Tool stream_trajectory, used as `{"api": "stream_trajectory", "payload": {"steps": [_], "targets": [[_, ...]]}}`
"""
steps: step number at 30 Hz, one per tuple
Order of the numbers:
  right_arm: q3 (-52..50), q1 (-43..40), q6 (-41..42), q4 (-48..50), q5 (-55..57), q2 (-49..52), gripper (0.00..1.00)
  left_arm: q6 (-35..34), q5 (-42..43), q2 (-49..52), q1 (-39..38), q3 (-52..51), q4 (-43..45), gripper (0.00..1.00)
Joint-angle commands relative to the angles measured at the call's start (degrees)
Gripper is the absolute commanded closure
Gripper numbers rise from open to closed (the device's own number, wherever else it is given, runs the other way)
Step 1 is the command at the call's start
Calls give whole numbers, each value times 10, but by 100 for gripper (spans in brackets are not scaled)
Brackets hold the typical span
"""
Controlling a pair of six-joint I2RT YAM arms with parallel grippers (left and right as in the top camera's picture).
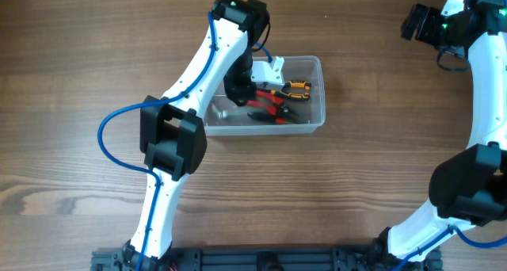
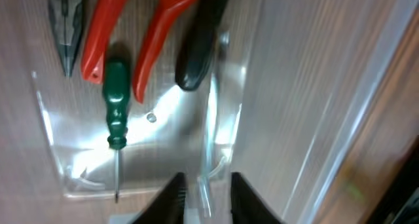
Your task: Pack container
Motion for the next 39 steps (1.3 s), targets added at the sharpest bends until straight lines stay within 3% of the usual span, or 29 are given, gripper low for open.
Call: {"api": "stream_trajectory", "payload": {"steps": [1, 3, 5, 7, 8, 9, 14, 17, 19, 22, 24, 27, 34, 39], "targets": [[-3, 3, 10, 2, 0, 7, 0, 12, 38, 2, 5, -39, -2, 72], [-3, 3, 10, 2, 0, 7, 0, 11, 37, 2, 9, -73, 11, 71], [-3, 3, 10, 2, 0, 7, 0, -19, 36, -10, 9, -73, 34, 76], [-3, 3, 10, 2, 0, 7, 0, -55, 36, -45, 10, -71, 55, 71], [-3, 3, 10, 2, 0, 7, 0, -66, 34, -79, 10, -71, 66, 51], [-3, 3, 10, 2, 0, 7, 0, -78, 34, -129, 10, -71, 84, 0], [-3, 3, 10, 2, 0, 7, 0, -299, -63, -312, 53, -71, 182, 0], [-3, 3, 62, 51, -6, 7, 0, -481, -137, -384, 162, -71, 176, 0], [-3, 3, 46, 75, -68, 2, 0, -543, -137, -402, 273, -71, 161, 0], [3, 4, 23, 76, -95, -36, 0, -561, -122, -400, 388, -71, 151, 0], [5, 4, -14, 81, -95, -117, 0, -561, -86, -400, 459, -71, 151, 0], [5, 5, -72, 79, -95, -242, 0, -561, -83, -400, 509, -71, 150, 0], [5, 5, -83, 44, -95, -498, 0, -561, -83, -400, 528, -71, 150, 0], [5, 4, -80, -50, -93, -548, 0, -561, -83, -400, 528, -71, 150, 0]]}}
